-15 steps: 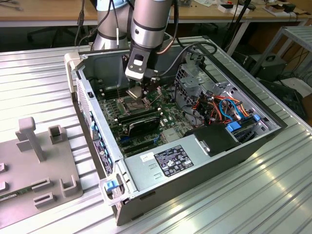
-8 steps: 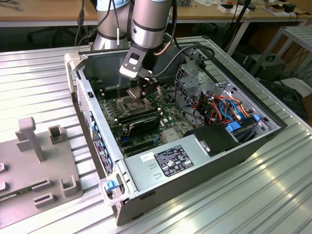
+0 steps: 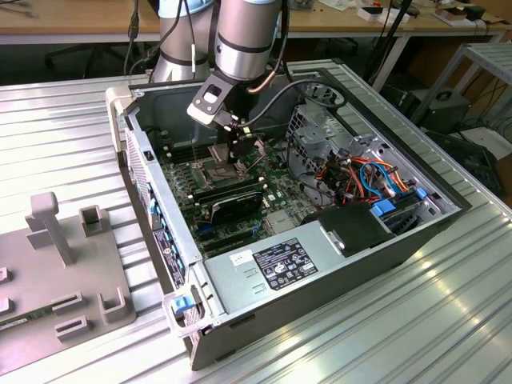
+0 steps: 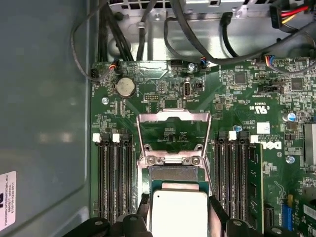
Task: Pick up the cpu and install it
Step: 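Place the cpu into insertion slot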
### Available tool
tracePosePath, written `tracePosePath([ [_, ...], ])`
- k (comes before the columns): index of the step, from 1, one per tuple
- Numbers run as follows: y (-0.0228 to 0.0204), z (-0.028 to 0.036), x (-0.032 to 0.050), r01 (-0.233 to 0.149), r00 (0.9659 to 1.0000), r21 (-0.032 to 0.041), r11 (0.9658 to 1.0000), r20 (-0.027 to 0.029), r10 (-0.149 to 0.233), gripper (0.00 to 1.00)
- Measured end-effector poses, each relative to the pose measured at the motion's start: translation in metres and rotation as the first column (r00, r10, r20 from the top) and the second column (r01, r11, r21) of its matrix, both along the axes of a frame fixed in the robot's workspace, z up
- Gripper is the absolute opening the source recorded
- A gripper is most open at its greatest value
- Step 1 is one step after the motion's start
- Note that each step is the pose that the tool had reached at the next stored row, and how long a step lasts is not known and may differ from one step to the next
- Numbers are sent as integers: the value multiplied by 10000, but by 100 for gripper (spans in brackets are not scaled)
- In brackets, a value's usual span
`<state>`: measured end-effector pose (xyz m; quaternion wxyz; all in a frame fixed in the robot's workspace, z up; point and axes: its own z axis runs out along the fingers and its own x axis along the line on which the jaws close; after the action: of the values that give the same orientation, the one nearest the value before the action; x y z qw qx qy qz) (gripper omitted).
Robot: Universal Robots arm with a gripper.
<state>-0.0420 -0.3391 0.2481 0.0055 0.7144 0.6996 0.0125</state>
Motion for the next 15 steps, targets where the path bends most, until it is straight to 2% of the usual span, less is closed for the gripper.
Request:
tracePosePath([
  [4, 0, -1, 0, -39, 10000, 0, 10000, 1, 39, 55],
  [8, 0, -4, 0, -478, 9989, 0, 9989, 18, 478, 55],
  [15, 12, -26, -5, -501, 9987, -9, 9987, 26, 501, 55],
])
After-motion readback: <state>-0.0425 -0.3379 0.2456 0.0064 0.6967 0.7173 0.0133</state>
